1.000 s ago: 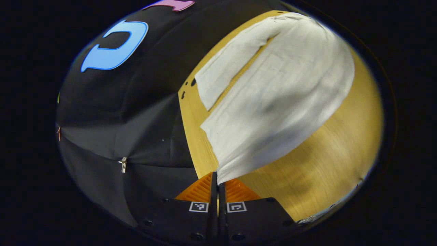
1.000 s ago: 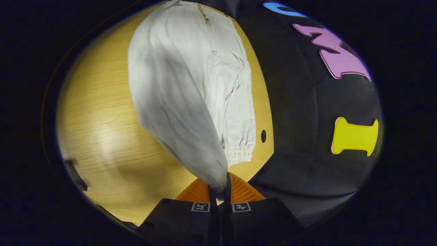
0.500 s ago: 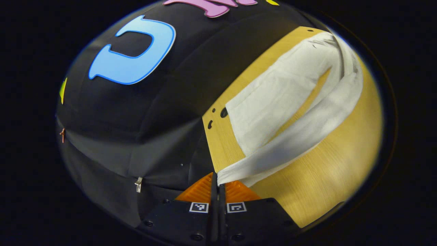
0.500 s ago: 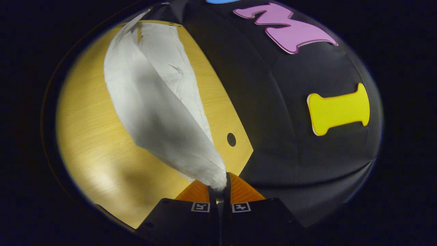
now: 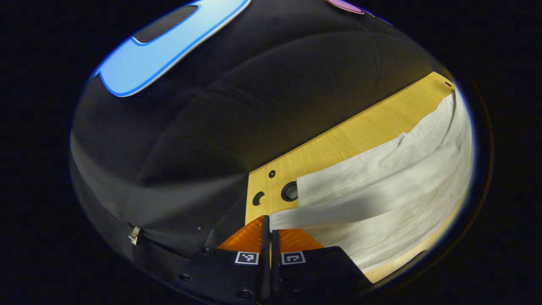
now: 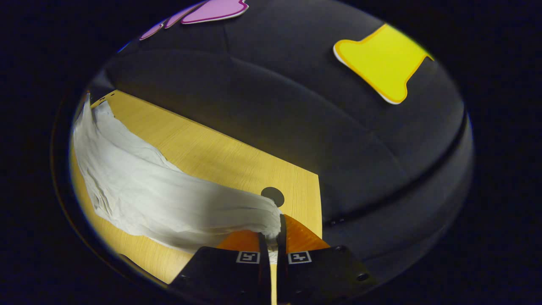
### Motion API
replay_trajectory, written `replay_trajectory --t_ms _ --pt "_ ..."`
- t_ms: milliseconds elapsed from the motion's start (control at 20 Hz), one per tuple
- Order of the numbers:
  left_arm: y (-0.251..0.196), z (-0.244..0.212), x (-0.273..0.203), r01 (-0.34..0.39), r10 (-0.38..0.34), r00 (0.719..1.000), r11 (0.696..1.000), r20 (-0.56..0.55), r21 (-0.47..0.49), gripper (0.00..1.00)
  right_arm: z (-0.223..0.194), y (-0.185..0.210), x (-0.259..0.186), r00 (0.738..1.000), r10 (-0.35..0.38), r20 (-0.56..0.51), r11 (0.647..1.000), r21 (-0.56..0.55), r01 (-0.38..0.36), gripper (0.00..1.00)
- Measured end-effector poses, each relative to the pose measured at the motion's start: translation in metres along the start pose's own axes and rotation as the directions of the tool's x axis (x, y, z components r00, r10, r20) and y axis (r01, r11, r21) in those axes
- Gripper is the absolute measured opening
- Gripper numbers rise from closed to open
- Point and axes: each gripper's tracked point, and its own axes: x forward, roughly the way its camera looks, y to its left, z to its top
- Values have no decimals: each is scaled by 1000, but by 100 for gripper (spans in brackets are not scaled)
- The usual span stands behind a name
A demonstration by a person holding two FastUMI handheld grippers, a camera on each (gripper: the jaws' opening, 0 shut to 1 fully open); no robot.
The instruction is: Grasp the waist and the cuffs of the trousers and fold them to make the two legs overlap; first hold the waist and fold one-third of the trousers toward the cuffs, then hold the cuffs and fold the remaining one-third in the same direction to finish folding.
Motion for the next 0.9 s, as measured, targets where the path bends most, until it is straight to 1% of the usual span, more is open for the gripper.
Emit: replay_trajectory --t_ms 50,100,150,200,250,300,350,400,450,500,550,600,650,700,750,850,900 --pt "-13 -4 10 21 -21 1000 1000 -11 -8 5 -12 2 10 999 -10 -46 1000 13 10 18" --pt "-31 -6 13 58 -59 998 997 -13 -50 5 -21 3 8 997 -12 -81 999 34 15 27" --pt "-32 -7 11 59 -60 998 994 -5 -97 5 -21 4 4 995 3 -97 997 74 4 37" --pt "-31 -7 9 64 -64 998 989 3 -130 5 -23 3 5 994 10 -106 994 107 1 56" --pt "-34 -7 6 67 -66 998 986 7 -154 16 -23 3 1 994 13 -110 987 160 5 72" --pt "-39 -4 -4 91 -90 996 978 17 -187 29 -24 6 -3 992 40 -116 979 205 -15 78" --pt "-41 0 -13 114 -110 993 970 30 -215 26 -25 12 -6 989 83 -119 968 245 -52 95" --pt "-43 5 -24 140 -132 990 958 50 -252 47 -30 12 -9 988 93 -124 958 282 -55 99" --pt "-44 10 -38 160 -147 987 945 66 -284 68 -37 9 -12 988 76 -133 944 328 -28 98" --pt "-44 15 -51 175 -154 984 929 89 -327 89 -47 1 -17 989 51 -142 906 423 14 98" --pt "-43 22 -65 193 -155 980 898 127 -396 96 -54 -3 -21 989 32 -142 859 510 45 98" --pt "-42 29 -86 214 -157 974 866 161 -452 97 -60 -13 -23 989 14 -147 790 608 79 98" --pt "-42 33 -105 232 -163 970 841 179 -489 97 -67 -18 -21 988 2 -157 745 659 104 98" --pt "-41 35 -116 237 -159 969 817 189 -526 97 -72 -22 -19 986 -8 -167 718 685 121 98" --pt "-43 38 -137 250 -162 966 773 201 -582 97 -82 -23 -15 983 -10 -181 683 717 139 99" --pt "-44 43 -165 265 -158 962 734 222 -626 98 -89 -20 -12 982 0 -189 652 744 143 99" --pt "-45 46 -175 275 -157 959 717 236 -641 98 -93 -18 -11 981 0 -195 643 751 150 100"
